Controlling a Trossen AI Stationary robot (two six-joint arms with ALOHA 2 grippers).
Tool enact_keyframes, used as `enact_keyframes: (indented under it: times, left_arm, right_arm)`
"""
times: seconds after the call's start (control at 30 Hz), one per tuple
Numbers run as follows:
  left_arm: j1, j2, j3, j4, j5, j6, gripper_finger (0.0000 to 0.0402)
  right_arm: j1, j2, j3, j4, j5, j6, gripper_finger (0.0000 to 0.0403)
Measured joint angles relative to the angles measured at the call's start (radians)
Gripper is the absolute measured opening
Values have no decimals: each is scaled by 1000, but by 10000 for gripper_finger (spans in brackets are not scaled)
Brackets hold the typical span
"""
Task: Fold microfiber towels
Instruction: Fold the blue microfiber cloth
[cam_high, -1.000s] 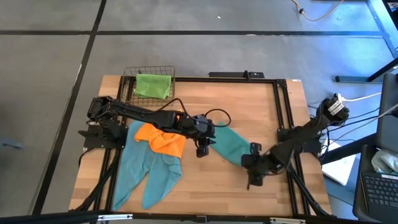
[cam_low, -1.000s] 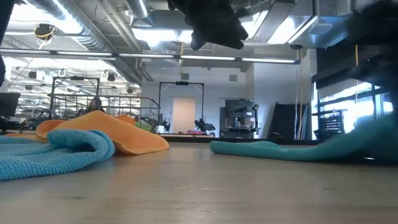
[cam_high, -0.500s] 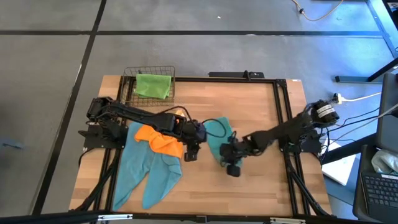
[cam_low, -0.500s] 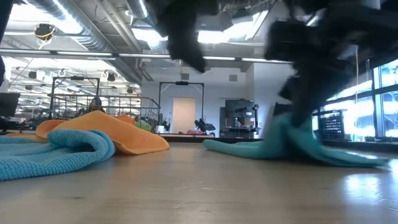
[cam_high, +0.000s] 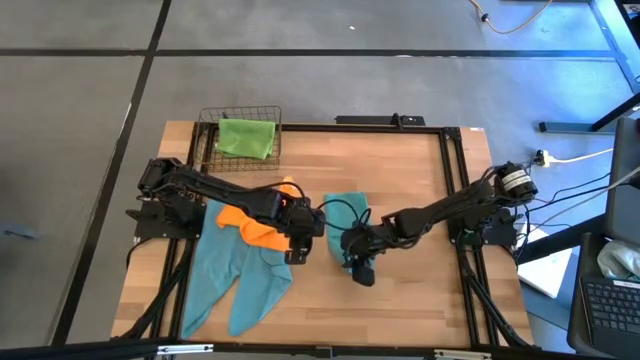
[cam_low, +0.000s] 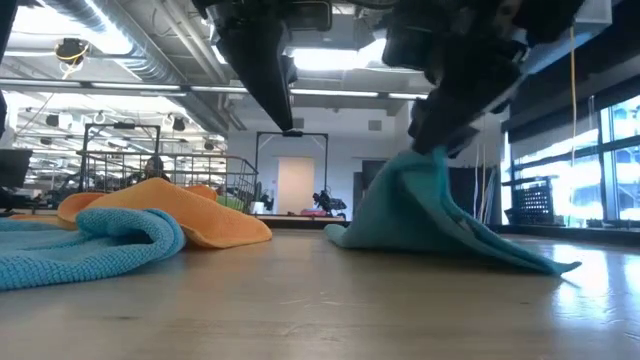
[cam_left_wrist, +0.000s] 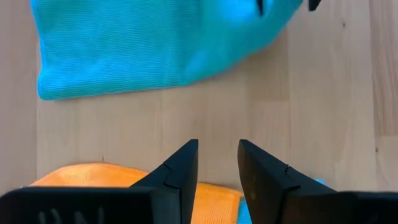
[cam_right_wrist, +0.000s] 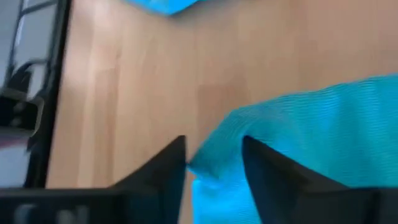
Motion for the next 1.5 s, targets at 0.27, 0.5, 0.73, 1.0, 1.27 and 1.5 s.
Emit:
enact_keyframes:
  times: [0.27,0.5,0.73,1.0,1.27,1.5]
  left_arm:
    - [-10,0,-5,-56,0,5,105]
    - [-59,0,-65,144,58,6,105]
    - [-94,0,-114,253,23,-109,105]
    - [-129,0,-124,272,-54,-237,105]
    - [-167,0,-124,282,-152,-448,105]
    - [-215,0,-124,283,-248,-617,105]
  right_arm:
    - [4,-14,2,-104,-14,31,263]
    - [119,-33,-62,-254,-36,-57,257]
    - [250,-66,-105,-200,118,-117,229]
    - [320,-25,-119,-131,162,-429,222]
    - [315,3,-165,-119,235,-575,217]
    - [313,3,-168,-103,227,-660,182]
